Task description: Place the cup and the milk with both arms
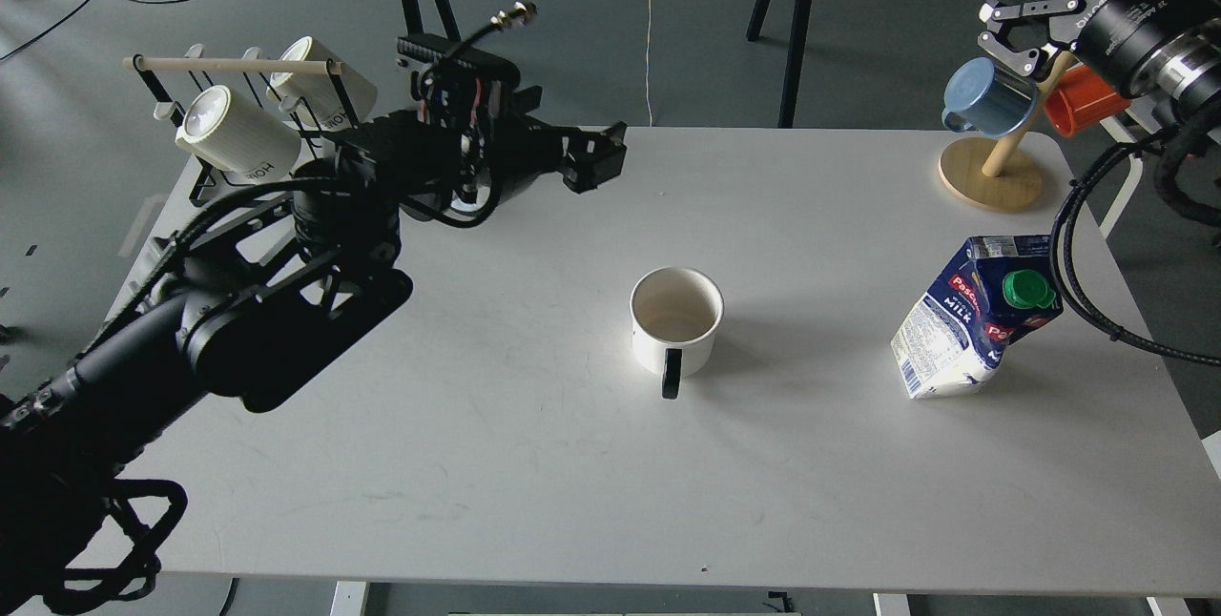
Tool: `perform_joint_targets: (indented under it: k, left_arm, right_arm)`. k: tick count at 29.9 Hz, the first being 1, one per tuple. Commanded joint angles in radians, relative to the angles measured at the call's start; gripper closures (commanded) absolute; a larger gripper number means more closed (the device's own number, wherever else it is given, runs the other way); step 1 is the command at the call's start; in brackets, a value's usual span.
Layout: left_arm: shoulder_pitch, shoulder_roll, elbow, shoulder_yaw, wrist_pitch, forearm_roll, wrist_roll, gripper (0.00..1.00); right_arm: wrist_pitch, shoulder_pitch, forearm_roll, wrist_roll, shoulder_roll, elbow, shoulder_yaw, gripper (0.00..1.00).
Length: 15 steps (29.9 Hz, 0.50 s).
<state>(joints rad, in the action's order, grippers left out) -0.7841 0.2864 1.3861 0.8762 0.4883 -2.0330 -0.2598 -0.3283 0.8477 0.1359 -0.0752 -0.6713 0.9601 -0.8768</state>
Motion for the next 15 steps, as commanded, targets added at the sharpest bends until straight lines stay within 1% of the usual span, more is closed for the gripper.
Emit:
perform_joint_targets:
  k: [1, 3, 4, 7, 9, 11, 13, 15]
  left_arm:
    - [0.038, 0.007, -0.016, 0.179, 0.0, 0.115, 0.014, 0.01]
    - [0.058, 0.007, -0.05, 0.253, 0.0, 0.213, 0.025, 0.01]
    - [0.072, 0.007, -0.071, 0.279, -0.022, 0.278, 0.033, 0.01]
    - [0.106, 0.007, -0.096, 0.32, -0.189, 0.536, 0.054, 0.01]
    - [0.127, 0.01, -0.111, 0.331, -0.278, 0.76, 0.063, 0.01]
    - [0.149, 0.011, -0.116, 0.333, -0.347, 0.971, 0.07, 0.01]
    - [0.164, 0.01, -0.118, 0.333, -0.398, 1.117, 0.097, 0.01]
    - [0.183, 0.01, -0.121, 0.333, -0.415, 1.212, 0.151, 0.01]
  right_arm:
    - [-0.003, -0.009, 0.004, 0.0, -0.024, 0.031, -0.033, 0.02]
    - [-0.003, -0.015, 0.01, 0.003, -0.034, 0.055, -0.056, 0.02]
    - [-0.003, -0.025, 0.011, 0.003, -0.04, 0.066, -0.073, 0.02]
    - [-0.005, -0.068, 0.011, 0.003, -0.06, 0.117, -0.129, 0.02]
    - [-0.006, -0.113, 0.014, 0.002, -0.086, 0.169, -0.174, 0.02]
    - [-0.006, -0.174, 0.016, 0.0, -0.113, 0.23, -0.229, 0.02]
    - [-0.009, -0.248, 0.031, -0.003, -0.132, 0.276, -0.29, 0.02]
    - [-0.034, -0.332, 0.059, -0.006, -0.148, 0.304, -0.349, 0.02]
